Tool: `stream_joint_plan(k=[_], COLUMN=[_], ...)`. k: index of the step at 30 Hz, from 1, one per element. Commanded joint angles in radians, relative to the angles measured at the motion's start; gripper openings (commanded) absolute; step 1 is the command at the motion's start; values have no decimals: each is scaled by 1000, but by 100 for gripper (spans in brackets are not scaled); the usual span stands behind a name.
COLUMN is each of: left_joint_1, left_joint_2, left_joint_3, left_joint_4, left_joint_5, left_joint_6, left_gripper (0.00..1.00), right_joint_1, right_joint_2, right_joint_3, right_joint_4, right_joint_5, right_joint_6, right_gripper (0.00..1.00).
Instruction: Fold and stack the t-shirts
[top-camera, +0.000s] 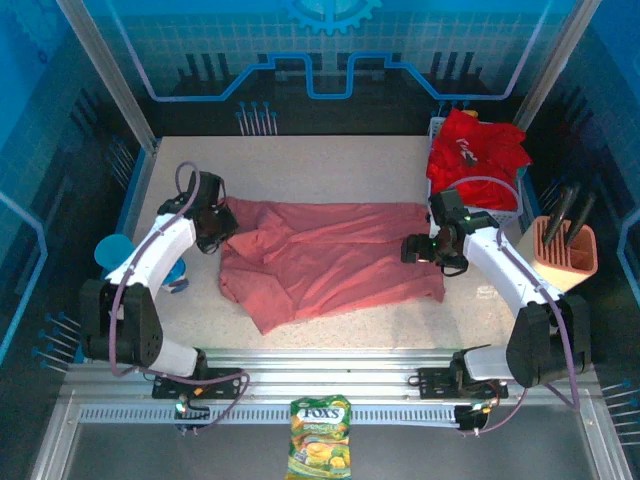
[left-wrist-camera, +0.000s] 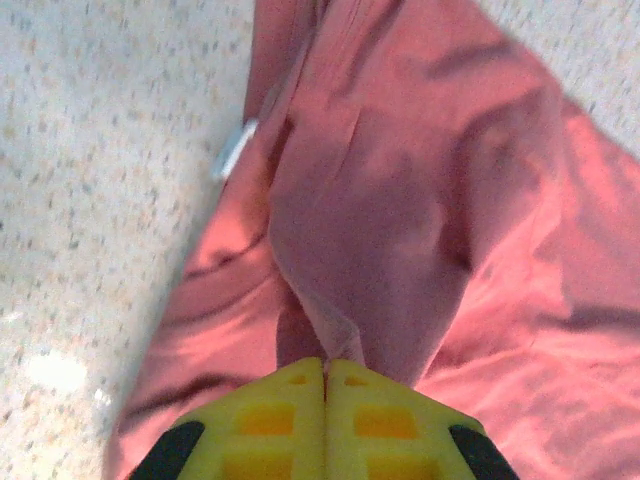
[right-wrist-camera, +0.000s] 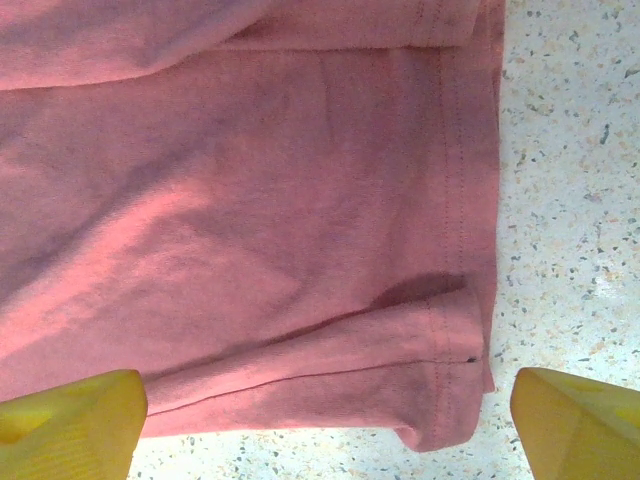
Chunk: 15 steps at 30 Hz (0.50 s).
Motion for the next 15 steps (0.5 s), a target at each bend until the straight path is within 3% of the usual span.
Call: stream_joint_plan(k=[1, 7, 9, 12, 15], left_joint_1=[-7, -9, -3, -1, -1], left_joint_2=[-64, -120, -104, -56, -37], left_joint_3=[-82, -155, -162, -156, -172], left_joint_4=[-78, -108, -101, -113, -117], left_joint_5=[5, 0, -18, -19, -45], left_joint_6=[-65, -71, -58, -44, -28], left_gripper=[0, 0, 12, 43, 51], right_joint_1=[-15, 4, 38, 73, 85], right_joint_2=[-34, -48, -49, -47, -65], right_joint_3=[-20, -41, -40, -35, -44], right_joint_4=[-6, -9, -11, -22, -24], right_joint_5=[-11, 13, 26, 31, 31], right_joint_6=[-18, -16, -16, -9, -4], right_gripper=[95, 94, 96, 97, 97])
